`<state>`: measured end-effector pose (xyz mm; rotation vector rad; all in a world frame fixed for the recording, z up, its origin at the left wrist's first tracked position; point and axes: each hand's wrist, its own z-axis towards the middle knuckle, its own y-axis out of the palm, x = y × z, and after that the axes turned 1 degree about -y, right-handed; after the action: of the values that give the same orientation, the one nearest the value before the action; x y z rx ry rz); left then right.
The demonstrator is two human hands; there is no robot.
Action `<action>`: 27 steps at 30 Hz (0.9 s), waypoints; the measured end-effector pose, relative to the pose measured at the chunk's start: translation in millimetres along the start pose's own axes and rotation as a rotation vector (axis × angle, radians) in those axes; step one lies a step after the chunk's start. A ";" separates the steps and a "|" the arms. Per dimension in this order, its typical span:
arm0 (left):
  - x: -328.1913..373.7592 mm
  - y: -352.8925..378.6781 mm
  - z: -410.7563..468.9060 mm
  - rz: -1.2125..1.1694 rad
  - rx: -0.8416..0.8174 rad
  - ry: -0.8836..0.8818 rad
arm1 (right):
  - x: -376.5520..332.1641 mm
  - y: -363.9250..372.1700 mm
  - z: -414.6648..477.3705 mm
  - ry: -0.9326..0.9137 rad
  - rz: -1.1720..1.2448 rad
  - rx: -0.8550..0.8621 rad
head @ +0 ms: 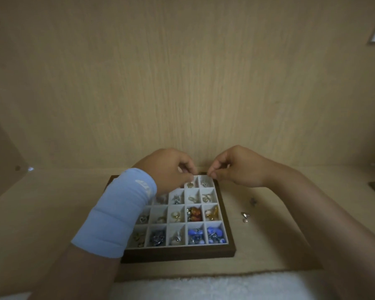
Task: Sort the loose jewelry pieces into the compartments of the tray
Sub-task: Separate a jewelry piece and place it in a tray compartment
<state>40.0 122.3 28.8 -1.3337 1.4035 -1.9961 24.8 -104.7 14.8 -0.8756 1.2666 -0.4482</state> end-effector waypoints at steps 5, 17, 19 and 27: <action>-53.5 -24.3 -19.4 0.060 0.153 -0.239 | -38.1 32.3 30.1 -0.046 0.016 -0.071; -96.2 -14.5 -39.9 0.061 0.200 -0.242 | -119.3 87.3 89.7 -0.020 -0.644 -0.134; -97.8 -14.1 -39.6 0.070 0.201 -0.238 | -123.6 92.0 92.5 0.012 -0.669 -0.131; -77.8 -13.6 -39.7 -0.231 0.228 -0.207 | -110.3 69.8 62.6 0.072 -0.177 -0.019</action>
<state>47.6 205.6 0.3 -1.6000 0.9356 -2.0170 42.1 37.8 33.5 -1.0000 1.2653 -0.6136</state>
